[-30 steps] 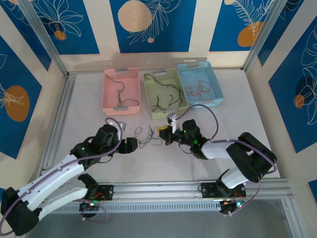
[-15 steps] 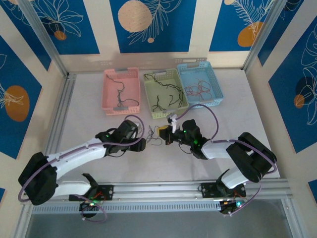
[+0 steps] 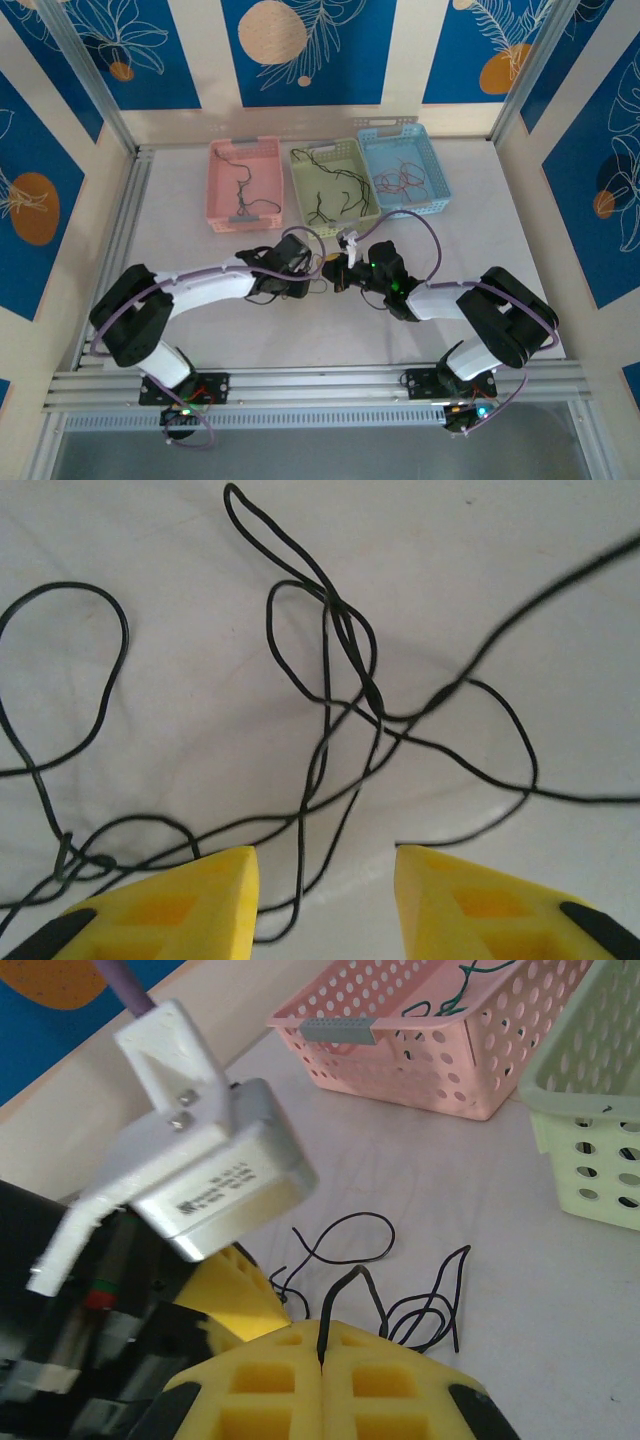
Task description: Untangle the cables
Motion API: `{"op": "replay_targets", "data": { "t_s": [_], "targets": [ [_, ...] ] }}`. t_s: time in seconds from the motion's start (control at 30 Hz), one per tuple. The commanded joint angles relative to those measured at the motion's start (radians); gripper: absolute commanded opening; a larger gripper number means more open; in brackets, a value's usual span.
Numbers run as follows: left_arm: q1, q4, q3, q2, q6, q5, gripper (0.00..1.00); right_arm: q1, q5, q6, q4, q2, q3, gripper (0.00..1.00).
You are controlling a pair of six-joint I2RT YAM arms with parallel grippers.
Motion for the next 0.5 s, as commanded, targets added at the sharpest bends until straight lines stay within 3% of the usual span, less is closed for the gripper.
{"op": "replay_targets", "data": {
  "t_s": [0.0, 0.3, 0.47],
  "targets": [
    [-0.010, -0.022, 0.038, 0.033, 0.009, -0.049, 0.39, -0.005, 0.010, 0.014, 0.015, -0.011, -0.003, 0.00],
    [-0.009, -0.026, 0.039, 0.080, 0.003, -0.063, 0.30, -0.007, 0.007, 0.016, 0.015, -0.008, -0.001, 0.00],
    [-0.010, -0.022, 0.020, 0.062, -0.001, -0.072, 0.20, -0.007, 0.009, 0.015, 0.015, -0.010, -0.003, 0.00]
  ]
}}
